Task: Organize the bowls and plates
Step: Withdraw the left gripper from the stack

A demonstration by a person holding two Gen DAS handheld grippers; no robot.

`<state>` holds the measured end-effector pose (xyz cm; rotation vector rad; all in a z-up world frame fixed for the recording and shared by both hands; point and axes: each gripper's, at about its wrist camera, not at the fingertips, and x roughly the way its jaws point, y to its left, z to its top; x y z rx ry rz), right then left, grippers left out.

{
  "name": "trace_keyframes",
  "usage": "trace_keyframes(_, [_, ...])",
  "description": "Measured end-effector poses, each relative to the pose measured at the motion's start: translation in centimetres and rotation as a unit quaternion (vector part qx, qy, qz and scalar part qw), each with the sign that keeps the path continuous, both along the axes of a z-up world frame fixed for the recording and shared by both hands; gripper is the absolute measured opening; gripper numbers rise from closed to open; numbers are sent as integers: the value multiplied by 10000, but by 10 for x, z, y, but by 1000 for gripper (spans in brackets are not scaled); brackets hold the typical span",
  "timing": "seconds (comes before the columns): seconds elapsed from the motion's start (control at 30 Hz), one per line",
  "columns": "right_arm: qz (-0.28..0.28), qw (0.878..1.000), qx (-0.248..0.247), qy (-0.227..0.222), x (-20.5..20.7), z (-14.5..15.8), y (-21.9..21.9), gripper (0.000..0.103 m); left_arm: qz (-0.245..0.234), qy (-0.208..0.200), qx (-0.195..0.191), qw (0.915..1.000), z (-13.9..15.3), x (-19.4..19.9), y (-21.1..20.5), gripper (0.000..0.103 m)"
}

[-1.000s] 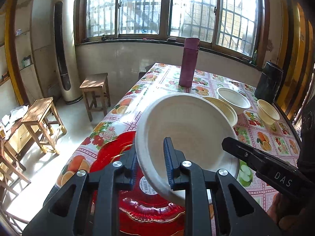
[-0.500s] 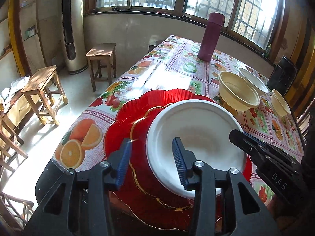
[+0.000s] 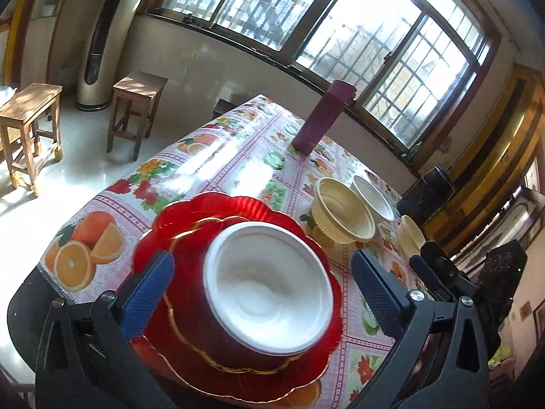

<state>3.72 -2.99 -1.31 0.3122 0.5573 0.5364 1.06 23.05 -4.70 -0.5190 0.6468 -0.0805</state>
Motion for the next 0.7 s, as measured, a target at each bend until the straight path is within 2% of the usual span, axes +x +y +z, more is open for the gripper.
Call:
trace_keyframes(0.17, [-580,9962,484,424,25,-9,-74,103,-308,-107,290,9990,18,12,-41,103])
trace_keyframes(0.37, [-1319,9856,821,662,49,-26,-160,103,-671,136,935,9933,24,40,-104,103])
trace_keyframes(0.47, [-1577,9759,1138,986,60,-36,-196,103,-851,244,1137,9896,22,56,-138,103])
trace_keyframes(0.7, [-1860,9701,1059,1144,74,-38,-245,103,-1135,505,1381,9826,11,86,-202,103])
